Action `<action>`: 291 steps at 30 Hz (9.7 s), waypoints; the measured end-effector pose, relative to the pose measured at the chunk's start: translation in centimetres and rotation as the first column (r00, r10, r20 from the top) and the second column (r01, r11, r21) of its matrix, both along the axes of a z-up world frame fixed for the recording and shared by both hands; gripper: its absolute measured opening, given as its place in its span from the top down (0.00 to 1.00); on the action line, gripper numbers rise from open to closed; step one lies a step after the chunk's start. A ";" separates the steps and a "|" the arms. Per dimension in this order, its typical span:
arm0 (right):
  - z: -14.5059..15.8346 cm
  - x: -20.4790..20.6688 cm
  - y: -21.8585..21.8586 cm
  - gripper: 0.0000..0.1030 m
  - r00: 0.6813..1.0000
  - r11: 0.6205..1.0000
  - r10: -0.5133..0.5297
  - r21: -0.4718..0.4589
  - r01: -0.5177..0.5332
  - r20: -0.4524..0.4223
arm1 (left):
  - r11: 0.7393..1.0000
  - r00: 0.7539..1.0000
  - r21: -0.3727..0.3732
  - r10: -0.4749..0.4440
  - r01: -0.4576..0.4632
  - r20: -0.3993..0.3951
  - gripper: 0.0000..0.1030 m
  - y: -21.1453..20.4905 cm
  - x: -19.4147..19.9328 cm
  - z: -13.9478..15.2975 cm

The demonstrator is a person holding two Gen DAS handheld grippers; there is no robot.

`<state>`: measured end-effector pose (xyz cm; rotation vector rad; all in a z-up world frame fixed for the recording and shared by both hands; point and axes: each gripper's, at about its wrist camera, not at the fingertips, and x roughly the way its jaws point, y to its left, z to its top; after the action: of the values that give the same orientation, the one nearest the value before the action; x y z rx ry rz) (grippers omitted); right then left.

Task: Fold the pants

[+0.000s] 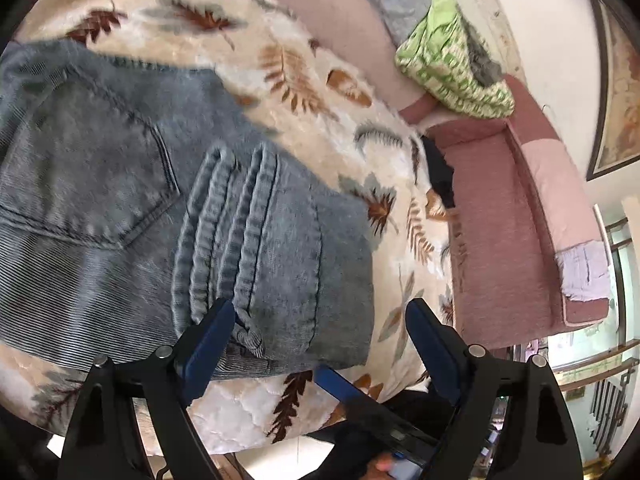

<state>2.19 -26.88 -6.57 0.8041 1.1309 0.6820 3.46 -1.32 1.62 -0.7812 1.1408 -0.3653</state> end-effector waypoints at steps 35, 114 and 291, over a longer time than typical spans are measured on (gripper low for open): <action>0.0 -1.7 -5.7 0.33 0.987 0.982 -0.162 0.101 0.162 -0.010 | 0.932 0.997 0.360 0.068 -0.051 -0.036 0.89 -0.5 -3.1 -0.4; -3.0 7.4 -4.8 0.27 0.988 0.979 0.043 0.202 -0.012 -0.149 | 0.903 0.986 0.428 -0.042 -0.031 0.160 0.60 -2.5 -1.2 1.4; -0.6 4.2 -3.2 0.38 0.959 0.993 -0.113 0.007 0.119 -0.259 | 0.866 0.962 0.483 -0.012 -0.126 0.272 0.25 1.2 -2.7 -2.9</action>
<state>6.39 -30.06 -7.17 0.9922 1.3006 0.5017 0.75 -0.10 -1.26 -0.2949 0.8963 -0.1069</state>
